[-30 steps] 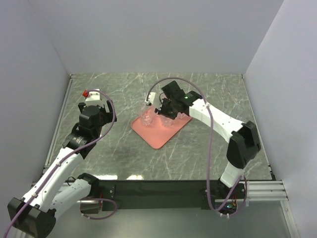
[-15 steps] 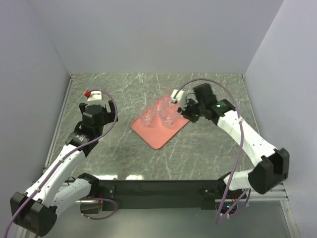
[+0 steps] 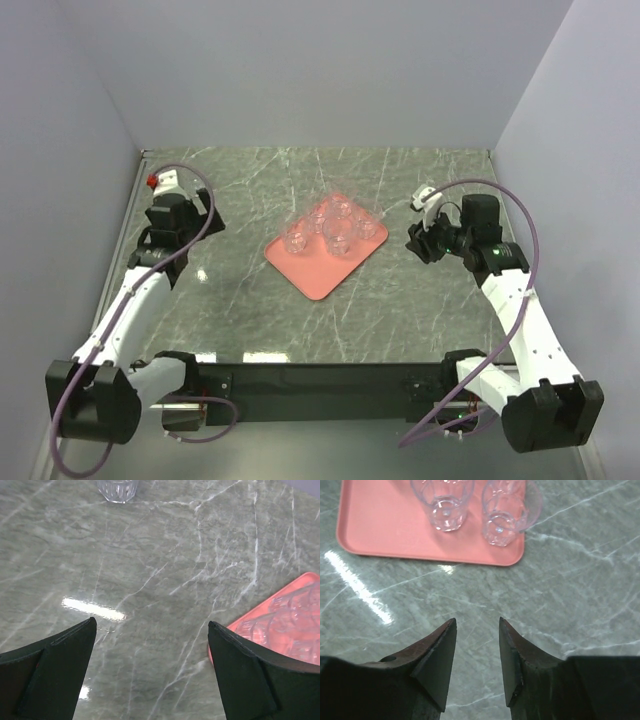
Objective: Place the glasses into the tray
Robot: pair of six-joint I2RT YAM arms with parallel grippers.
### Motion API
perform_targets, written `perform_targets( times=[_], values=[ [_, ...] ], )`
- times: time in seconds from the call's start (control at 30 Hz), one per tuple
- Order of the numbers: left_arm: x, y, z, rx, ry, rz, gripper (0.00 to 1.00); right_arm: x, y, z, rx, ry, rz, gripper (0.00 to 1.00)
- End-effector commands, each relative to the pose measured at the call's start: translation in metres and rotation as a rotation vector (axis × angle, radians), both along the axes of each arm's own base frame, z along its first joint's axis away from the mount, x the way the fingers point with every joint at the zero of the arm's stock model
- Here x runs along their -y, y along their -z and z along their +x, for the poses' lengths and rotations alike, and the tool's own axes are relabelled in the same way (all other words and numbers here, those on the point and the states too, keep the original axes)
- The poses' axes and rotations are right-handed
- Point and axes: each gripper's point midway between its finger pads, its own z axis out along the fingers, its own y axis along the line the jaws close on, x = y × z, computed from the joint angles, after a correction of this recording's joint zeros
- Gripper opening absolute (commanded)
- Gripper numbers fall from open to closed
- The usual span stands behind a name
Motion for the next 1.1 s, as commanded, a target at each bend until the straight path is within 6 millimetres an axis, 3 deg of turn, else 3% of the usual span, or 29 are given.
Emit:
perform_targets(
  times=[0.0,0.1,0.23,0.3,0.37,0.7,1.07],
  values=[
    [0.008,-0.023,0.02,0.061,0.031,-0.158,0.99,-0.011,-0.01,-0.005,0.034,-0.045,0.094,0.49],
    [-0.001,-0.017,0.03,0.053,-0.003,-0.24,0.99,-0.008,-0.004,-0.008,0.022,-0.039,0.101,0.5],
    [-0.037,-0.011,0.05,0.037,-0.164,-0.374,0.99,-0.006,-0.002,-0.011,0.017,-0.037,0.104,0.51],
    [-0.041,0.002,0.061,-0.01,-0.18,-0.438,0.99,-0.006,-0.004,-0.012,0.027,-0.04,0.107,0.51],
    [-0.05,-0.001,0.072,-0.006,-0.202,-0.49,0.99,-0.006,-0.004,-0.014,0.032,-0.047,0.109,0.52],
    [-0.069,0.014,0.131,-0.075,-0.169,-0.56,0.97,-0.001,-0.008,-0.014,0.051,-0.018,0.124,0.62],
    [-0.084,0.04,0.17,-0.158,-0.179,-0.592,0.93,0.001,-0.008,-0.014,0.053,-0.007,0.129,0.71]
  ],
)
